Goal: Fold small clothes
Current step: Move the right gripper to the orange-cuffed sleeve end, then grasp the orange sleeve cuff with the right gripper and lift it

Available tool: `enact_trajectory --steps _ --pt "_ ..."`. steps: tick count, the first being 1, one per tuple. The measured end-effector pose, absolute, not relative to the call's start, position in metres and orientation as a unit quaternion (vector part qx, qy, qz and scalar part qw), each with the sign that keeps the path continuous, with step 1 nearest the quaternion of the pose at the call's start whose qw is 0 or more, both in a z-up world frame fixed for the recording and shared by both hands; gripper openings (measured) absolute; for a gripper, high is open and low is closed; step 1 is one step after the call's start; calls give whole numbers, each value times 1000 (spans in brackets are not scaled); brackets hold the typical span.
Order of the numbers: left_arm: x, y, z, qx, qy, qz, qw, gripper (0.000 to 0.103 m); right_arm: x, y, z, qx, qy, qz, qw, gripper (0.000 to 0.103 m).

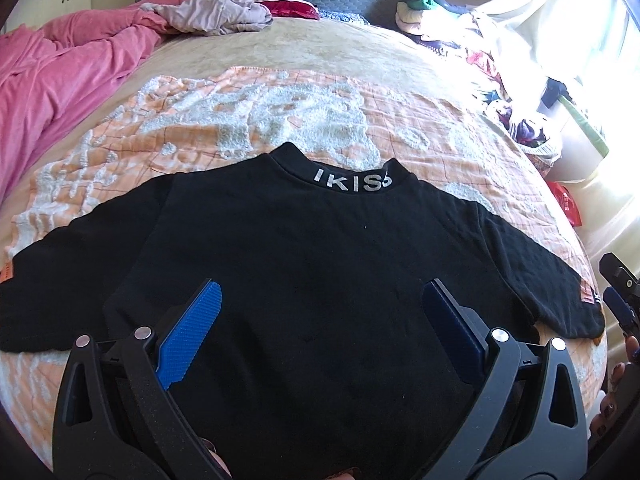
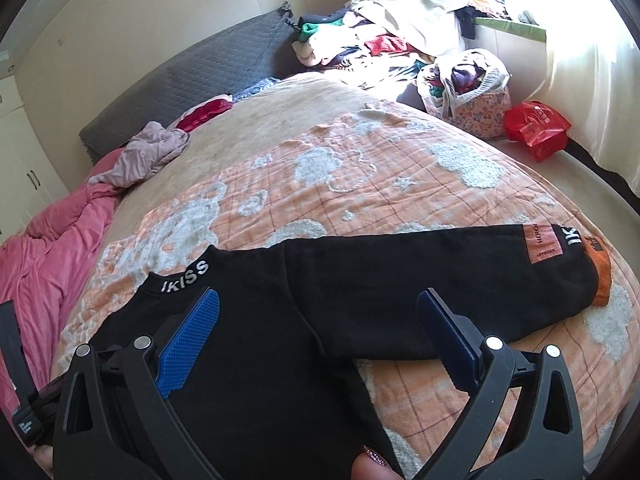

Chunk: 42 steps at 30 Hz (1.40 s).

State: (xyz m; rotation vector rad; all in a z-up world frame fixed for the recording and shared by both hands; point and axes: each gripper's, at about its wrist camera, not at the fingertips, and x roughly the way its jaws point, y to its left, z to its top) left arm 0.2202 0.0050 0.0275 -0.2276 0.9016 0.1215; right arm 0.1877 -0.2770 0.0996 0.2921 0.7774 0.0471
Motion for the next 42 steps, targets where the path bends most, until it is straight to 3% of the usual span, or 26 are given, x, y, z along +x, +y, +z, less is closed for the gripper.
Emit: enact_trajectory --steps 18,42 --pt "237 -48 5 -71 459 3 886 95 191 -365 63 241 391 -88 884 99" --pt "257 -50 -21 -73 484 3 872 95 199 -486 1 438 393 -214 780 99"
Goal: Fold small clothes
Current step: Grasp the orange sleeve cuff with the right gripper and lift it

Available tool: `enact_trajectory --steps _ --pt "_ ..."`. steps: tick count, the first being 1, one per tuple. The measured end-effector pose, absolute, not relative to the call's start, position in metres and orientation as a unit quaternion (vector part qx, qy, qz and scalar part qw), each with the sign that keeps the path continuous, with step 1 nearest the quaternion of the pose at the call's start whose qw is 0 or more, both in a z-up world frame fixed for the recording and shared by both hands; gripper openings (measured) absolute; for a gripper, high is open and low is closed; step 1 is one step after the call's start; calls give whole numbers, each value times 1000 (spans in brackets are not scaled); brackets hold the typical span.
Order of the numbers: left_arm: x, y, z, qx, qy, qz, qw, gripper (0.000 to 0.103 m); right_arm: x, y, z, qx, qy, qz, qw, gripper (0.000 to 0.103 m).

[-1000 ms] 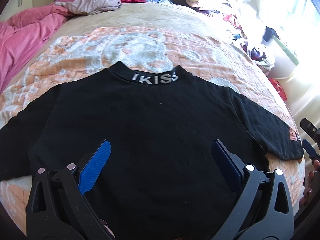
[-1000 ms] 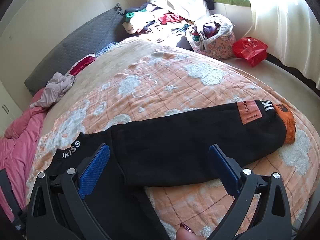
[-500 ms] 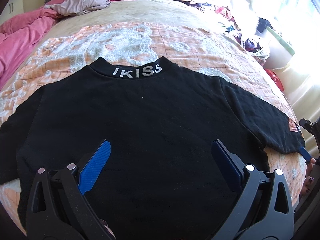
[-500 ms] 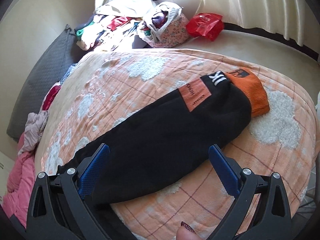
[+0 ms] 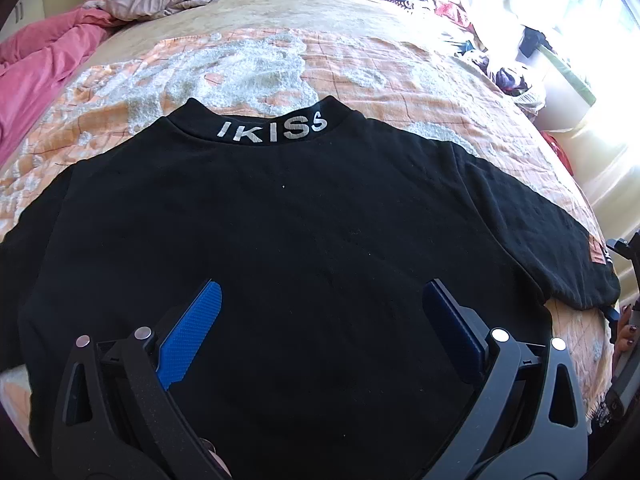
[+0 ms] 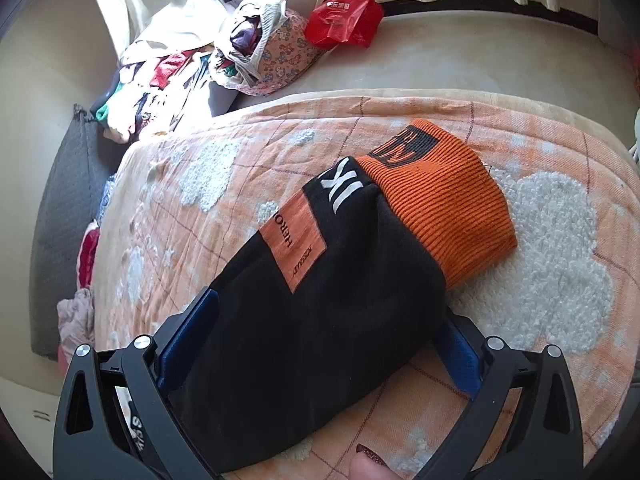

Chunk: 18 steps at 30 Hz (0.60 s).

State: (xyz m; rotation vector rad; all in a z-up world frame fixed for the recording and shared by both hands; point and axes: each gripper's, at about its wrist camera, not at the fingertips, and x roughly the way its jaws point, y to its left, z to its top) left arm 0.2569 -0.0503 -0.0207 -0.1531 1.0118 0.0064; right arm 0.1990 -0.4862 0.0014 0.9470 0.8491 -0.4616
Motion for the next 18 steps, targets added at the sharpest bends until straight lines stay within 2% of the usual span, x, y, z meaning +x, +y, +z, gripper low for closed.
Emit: enact_trajectory --steps 4,7,8,10,14,16,18 --pt "255 -47 -22 -86 486 1 870 95 198 -496 0 466 362 -208 780 96" --pt "252 -46 -21 -88 486 2 870 95 196 -499 2 472 342 -202 787 55" --pt "251 -45 -20 -89 485 2 870 95 197 -499 2 478 337 -191 789 46" --pt "248 -42 -18 -95 483 1 870 95 198 -498 3 485 326 -165 794 36" --pt "244 -35 -11 -112 478 -1 871 95 204 -481 26 462 295 -100 830 28" --pt "240 -28 -7 -132 475 -6 870 95 209 -466 43 437 282 -61 852 20" --pt "237 -22 -5 -152 472 -12 868 95 212 -446 61 399 270 -23 876 19"
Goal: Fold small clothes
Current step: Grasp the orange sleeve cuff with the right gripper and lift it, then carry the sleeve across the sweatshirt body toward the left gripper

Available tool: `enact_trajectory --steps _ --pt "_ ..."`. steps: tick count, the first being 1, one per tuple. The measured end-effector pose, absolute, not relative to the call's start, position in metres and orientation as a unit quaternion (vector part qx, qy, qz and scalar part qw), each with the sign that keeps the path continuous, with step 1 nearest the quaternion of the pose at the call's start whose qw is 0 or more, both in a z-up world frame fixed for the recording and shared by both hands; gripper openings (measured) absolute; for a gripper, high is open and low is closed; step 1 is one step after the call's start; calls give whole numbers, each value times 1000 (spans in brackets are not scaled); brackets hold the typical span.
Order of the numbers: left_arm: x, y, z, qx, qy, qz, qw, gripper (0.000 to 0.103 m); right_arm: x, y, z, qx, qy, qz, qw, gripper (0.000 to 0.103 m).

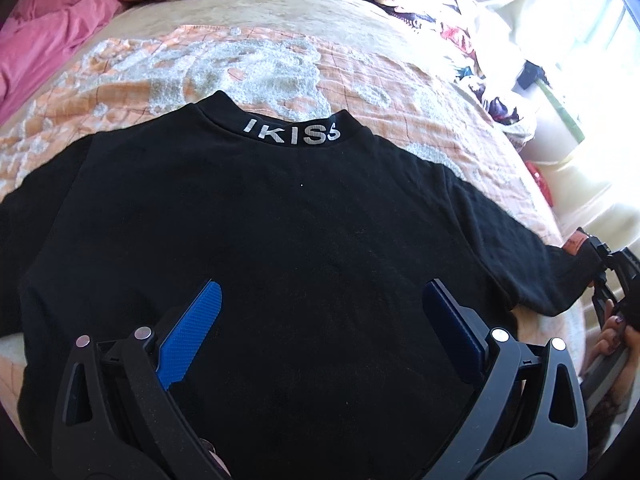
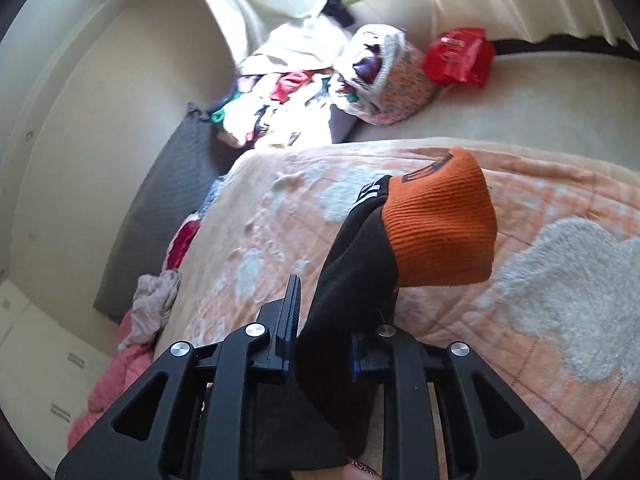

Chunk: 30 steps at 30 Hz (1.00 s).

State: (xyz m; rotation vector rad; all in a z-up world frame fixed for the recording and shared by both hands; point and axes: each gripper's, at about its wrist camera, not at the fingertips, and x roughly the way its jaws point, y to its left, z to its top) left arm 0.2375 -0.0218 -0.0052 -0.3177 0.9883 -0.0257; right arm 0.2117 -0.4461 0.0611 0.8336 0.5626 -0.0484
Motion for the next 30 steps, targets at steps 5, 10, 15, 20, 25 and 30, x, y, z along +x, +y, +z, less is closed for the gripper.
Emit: enact_trajectory --steps 5,10,15,20,25,30 --pt "229 -5 3 -183 463 -14 867 95 215 -389 94 322 246 78 911 14" --pt "221 16 12 -217 450 -10 867 95 213 -334 109 242 245 155 926 10" --pt "215 33 19 -236 439 -4 867 95 216 -293 97 203 282 210 914 10" --pt "213 43 15 -264 441 -7 858 95 210 -253 80 163 313 246 903 10" --pt "213 42 8 -290 447 -26 846 95 205 -218 62 133 345 280 886 10" --pt "217 37 -2 -314 456 -48 831 95 204 -198 50 108 369 290 876 13"
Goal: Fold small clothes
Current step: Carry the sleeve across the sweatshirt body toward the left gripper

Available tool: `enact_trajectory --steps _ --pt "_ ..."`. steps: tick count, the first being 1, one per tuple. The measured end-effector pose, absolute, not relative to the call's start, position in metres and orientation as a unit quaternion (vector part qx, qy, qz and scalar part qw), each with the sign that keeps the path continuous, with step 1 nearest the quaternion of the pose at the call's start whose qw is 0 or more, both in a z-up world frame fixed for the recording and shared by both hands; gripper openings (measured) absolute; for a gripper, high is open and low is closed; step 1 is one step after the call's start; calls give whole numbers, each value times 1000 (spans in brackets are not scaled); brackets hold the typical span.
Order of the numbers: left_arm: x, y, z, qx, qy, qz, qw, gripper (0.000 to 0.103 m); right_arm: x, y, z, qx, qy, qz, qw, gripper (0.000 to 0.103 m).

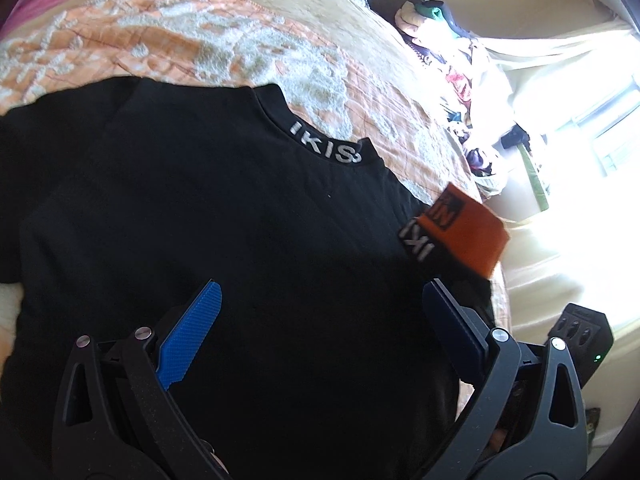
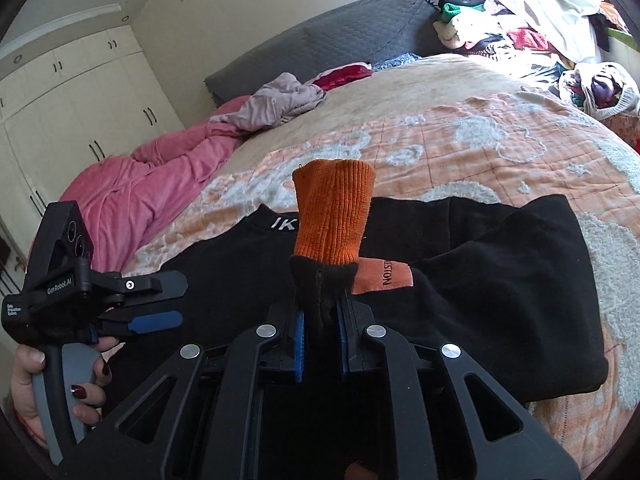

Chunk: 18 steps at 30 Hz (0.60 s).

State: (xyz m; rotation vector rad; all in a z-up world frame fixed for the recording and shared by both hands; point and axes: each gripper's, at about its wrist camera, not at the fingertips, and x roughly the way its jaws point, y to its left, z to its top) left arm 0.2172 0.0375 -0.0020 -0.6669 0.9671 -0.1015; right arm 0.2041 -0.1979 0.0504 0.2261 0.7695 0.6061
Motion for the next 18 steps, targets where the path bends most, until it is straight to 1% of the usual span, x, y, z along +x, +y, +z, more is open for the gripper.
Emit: enact_trajectory --steps 2,3,5,6,9,13,15,17,18 --pt "220 35 -8 -339 460 -68 818 95 204 -195 47 107 378 292 872 14" --pt "221 34 -10 -350 461 -74 812 95 204 -195 45 107 384 297 867 18" --pt "225 31 -15 -365 464 -86 803 95 202 -193 45 110 391 308 860 35" --pt "226 29 -16 -365 465 -88 802 95 200 -192 45 111 392 314 858 38" --pt "231 22 -18 -364 468 -92 800 95 195 -188 49 97 389 322 858 44" --pt "238 12 -24 -369 475 -102 793 94 192 -191 53 97 393 330 853 55" --pt "241 8 -27 -369 480 -106 789 93 191 -196 55 96 394 317 857 57" --pt "245 0 -31 -363 486 -110 788 86 192 -204 57 98 396 298 863 58" --pt "247 -4 -33 -359 489 -112 787 77 193 -209 58 102 396 288 866 58"
